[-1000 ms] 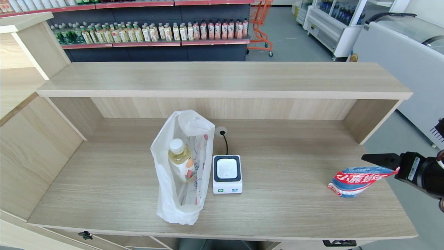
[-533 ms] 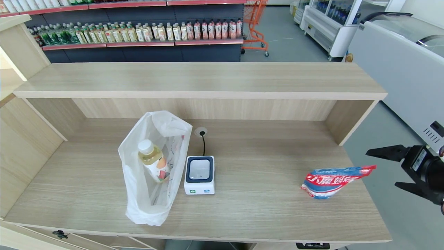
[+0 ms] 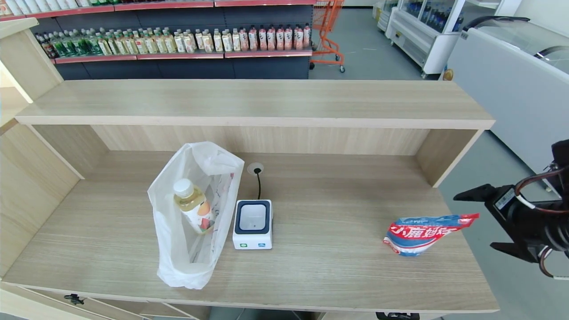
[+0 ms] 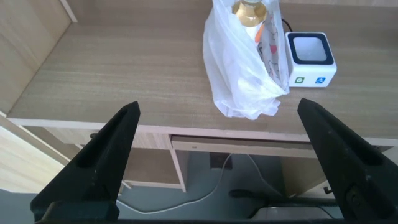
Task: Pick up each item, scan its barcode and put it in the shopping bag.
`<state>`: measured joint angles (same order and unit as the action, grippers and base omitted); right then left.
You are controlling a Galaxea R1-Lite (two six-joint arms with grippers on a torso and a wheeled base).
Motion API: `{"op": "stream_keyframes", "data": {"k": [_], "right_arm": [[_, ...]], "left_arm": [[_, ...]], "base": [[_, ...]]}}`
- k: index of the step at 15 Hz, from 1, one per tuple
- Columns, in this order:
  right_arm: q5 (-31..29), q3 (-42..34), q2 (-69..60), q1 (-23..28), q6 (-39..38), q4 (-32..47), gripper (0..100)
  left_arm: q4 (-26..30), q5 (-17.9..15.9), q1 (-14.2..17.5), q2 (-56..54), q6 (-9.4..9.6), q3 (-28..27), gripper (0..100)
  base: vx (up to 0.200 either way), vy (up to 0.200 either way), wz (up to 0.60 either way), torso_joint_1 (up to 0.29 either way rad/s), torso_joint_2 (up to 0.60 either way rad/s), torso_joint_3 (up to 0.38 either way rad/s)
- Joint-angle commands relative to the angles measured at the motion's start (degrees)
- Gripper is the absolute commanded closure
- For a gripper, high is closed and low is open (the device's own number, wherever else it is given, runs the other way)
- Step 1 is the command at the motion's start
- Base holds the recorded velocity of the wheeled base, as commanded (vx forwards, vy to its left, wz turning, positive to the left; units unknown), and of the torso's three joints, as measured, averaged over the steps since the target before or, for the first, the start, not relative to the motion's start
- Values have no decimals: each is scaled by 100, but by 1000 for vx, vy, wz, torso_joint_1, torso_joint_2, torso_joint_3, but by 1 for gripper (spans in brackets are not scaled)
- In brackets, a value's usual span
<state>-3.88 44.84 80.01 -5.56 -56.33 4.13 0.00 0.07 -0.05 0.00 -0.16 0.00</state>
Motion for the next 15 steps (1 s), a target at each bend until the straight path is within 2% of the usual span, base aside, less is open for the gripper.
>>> {"op": "stream_keyframes", "data": {"k": [1,6,12,13,15], "right_arm": [[-403,122,850,-156,-27,-299,0],[-465,183,1949,-736,17,-1275,0],[-772,623,3065,-1044,17,-1442,0],[-781,667,3188,-1044,52,-1450,100],[-843,790,3408,-1026,246,-1450,100]], "left_arm": [[0,1,-4,0,-2,0,0],[0,1,-4,0,-2,0,0],[0,1,5,0,-2,0,0],[0,1,5,0,-2,0,0],[0,1,5,0,-2,0,0]], "base": [[0,0,0,0,0,0],[0,0,0,0,0,0],[0,0,0,0,0,0],[0,0,0,0,0,0],[0,0,0,0,0,0]]}}
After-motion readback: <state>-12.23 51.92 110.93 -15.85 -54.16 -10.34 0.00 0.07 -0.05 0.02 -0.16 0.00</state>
